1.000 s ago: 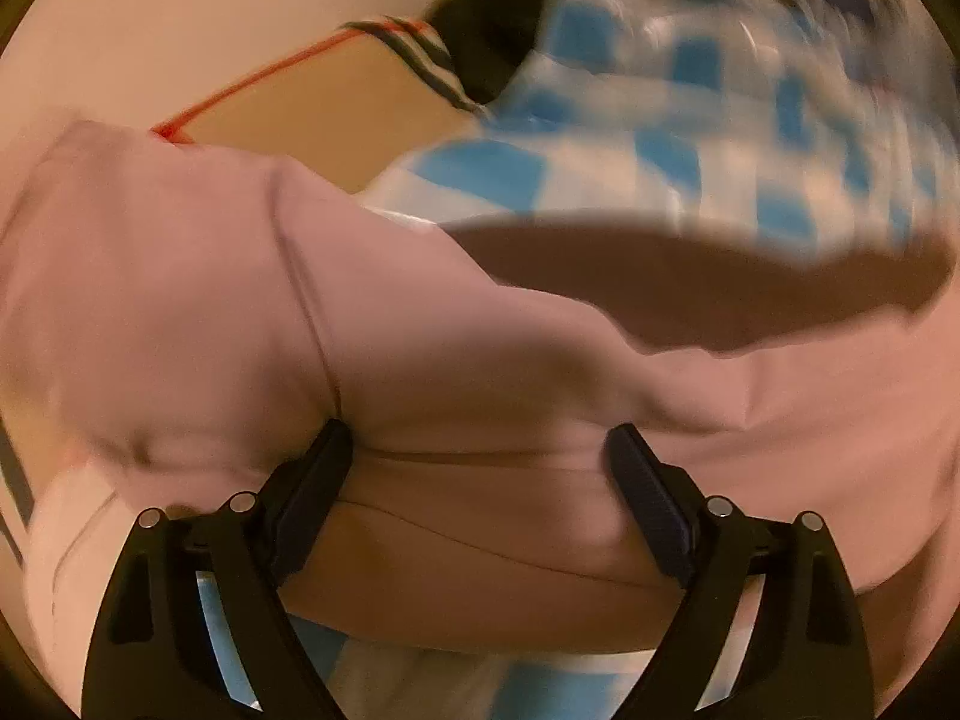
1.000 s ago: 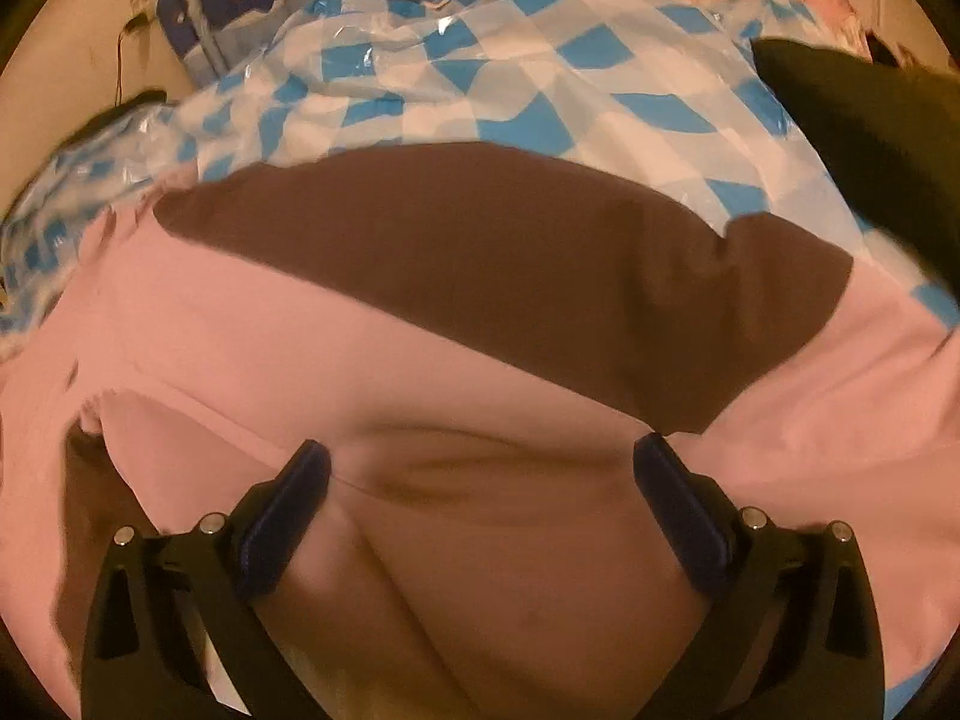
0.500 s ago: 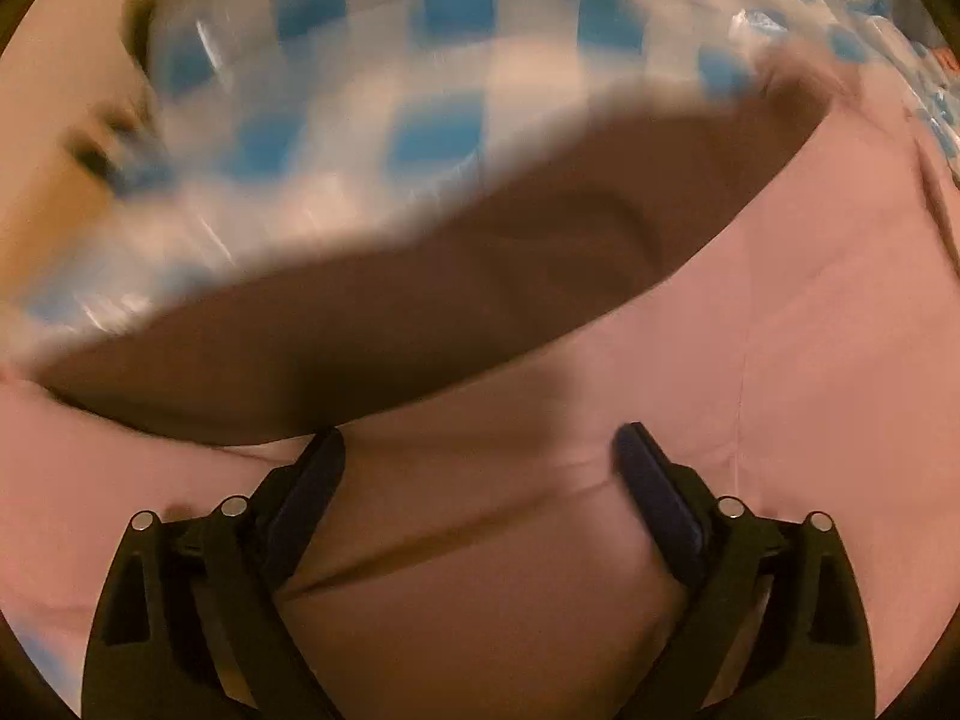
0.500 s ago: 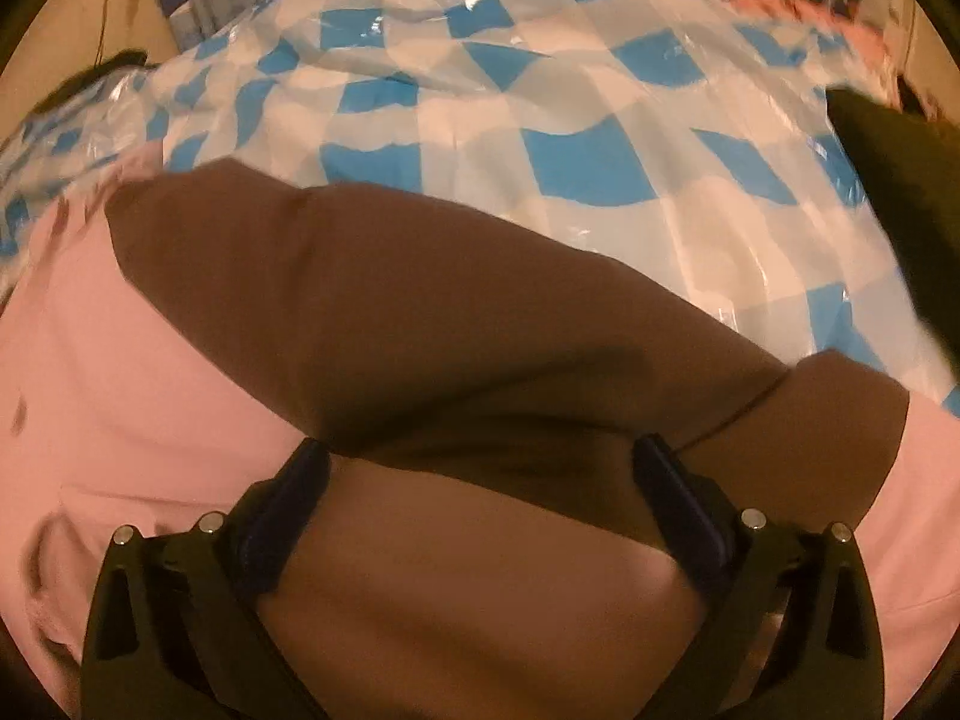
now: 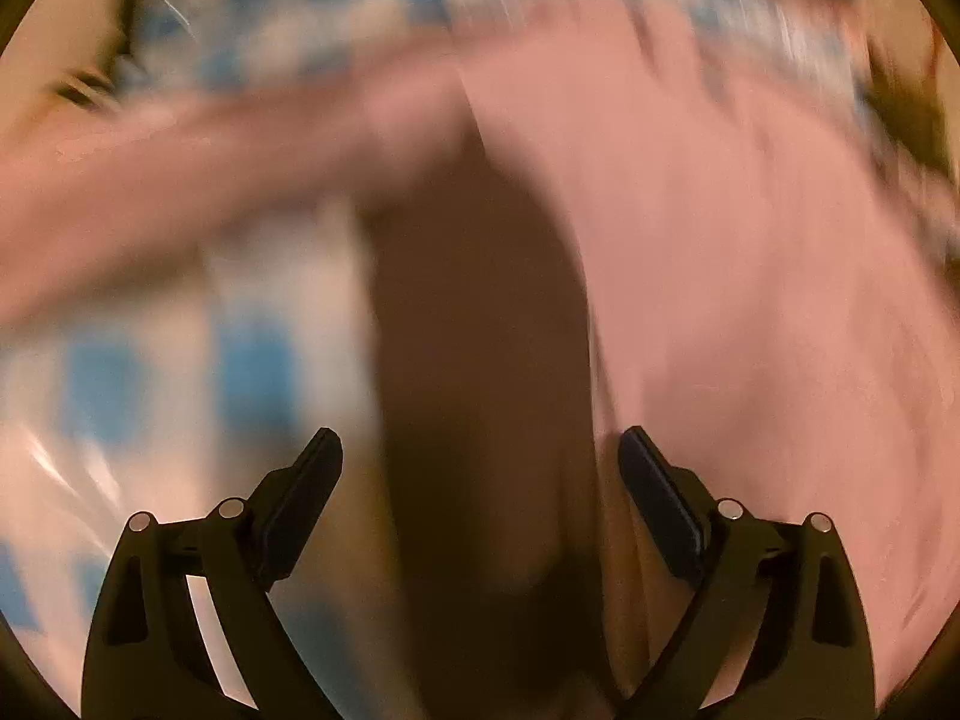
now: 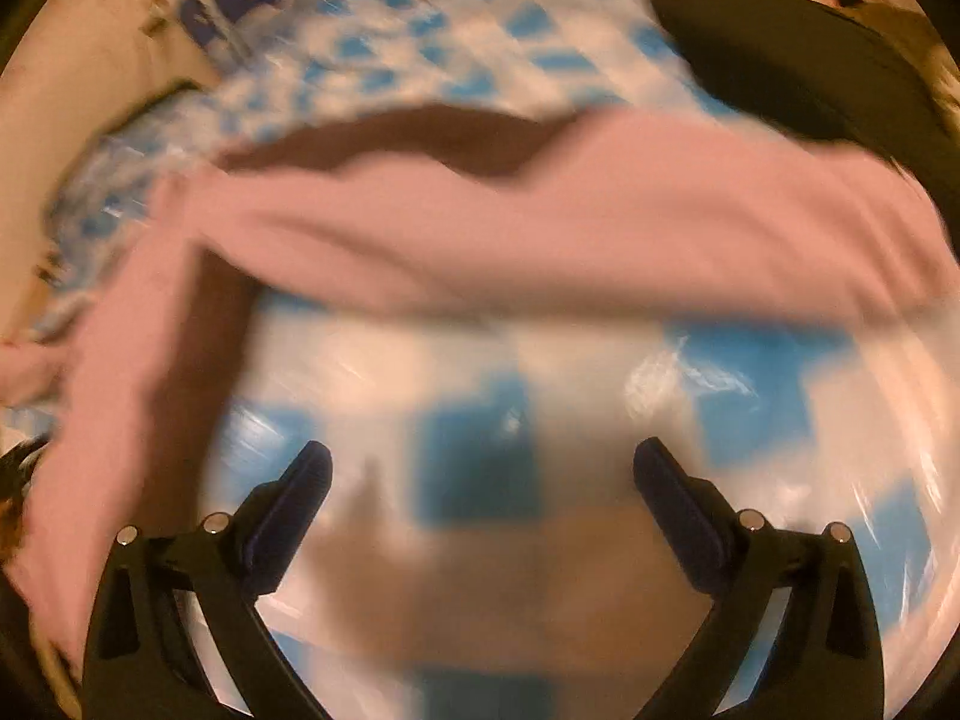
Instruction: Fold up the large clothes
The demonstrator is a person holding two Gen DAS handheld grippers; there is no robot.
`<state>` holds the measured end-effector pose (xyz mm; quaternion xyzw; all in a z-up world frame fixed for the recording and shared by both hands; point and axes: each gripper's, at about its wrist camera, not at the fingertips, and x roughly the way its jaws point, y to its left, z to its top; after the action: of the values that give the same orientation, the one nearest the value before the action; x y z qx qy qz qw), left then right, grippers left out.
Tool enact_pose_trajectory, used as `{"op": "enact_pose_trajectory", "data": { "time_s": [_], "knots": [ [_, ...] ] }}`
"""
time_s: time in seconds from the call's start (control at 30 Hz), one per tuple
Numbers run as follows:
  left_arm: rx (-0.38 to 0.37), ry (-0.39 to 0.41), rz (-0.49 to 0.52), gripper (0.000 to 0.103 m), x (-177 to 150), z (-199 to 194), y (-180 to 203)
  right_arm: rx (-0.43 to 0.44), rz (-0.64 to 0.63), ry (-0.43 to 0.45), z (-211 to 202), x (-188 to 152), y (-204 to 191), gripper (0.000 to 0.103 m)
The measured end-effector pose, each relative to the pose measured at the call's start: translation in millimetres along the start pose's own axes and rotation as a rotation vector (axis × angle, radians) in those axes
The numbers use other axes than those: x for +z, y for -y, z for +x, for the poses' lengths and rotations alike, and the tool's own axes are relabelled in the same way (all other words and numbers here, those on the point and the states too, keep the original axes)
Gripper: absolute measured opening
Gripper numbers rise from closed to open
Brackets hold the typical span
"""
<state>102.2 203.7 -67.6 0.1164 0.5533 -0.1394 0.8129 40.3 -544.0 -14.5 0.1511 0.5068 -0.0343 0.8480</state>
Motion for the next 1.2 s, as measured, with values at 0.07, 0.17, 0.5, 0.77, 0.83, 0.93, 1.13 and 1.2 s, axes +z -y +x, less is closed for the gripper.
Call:
{"op": "enact_pose_trajectory", "data": {
  "time_s": [0.07, 0.17, 0.5, 0.77, 0.83, 0.93, 1.13, 1.2],
  "knots": [
    [-0.041, 0.046, -0.094, 0.089, -19.3, -7.3, -8.6, 0.102, 0.100, 0.026, -6.8, -9.2, 14.5, 0.097],
    [-0.069, 0.100, -0.185, 0.089, -27.2, -42.5, -23.1, 0.336, 0.202, 0.033, -28.8, -15.7, 11.9, 0.097],
    [-0.099, 0.299, -0.174, 0.091, -4.6, -133.3, 11.5, 0.504, 0.525, 0.069, -29.4, -10.6, 59.5, 0.097],
    [-0.179, 0.065, -0.227, 0.091, -70.0, -104.3, 3.5, 0.780, 0.071, -0.367, -31.6, -93.2, -98.5, 0.097],
    [-0.223, 0.018, -0.295, 0.091, -91.6, -102.1, -8.8, 0.805, 0.028, -0.434, -34.4, -119.1, -121.3, 0.097],
    [-0.269, -0.025, -0.371, 0.091, -122.8, -106.0, -16.6, 0.682, -0.087, -0.462, -38.5, -143.1, -143.7, 0.097],
    [-0.322, -0.072, -0.354, 0.092, -145.7, -80.8, 17.4, 0.738, -0.069, -0.432, -38.4, -158.7, -160.3, 0.095],
    [-0.269, -0.043, -0.364, 0.072, -145.8, -77.5, 29.8, 0.747, -0.065, -0.403, -36.3, -162.0, -172.1, 0.038]
  ]
}}
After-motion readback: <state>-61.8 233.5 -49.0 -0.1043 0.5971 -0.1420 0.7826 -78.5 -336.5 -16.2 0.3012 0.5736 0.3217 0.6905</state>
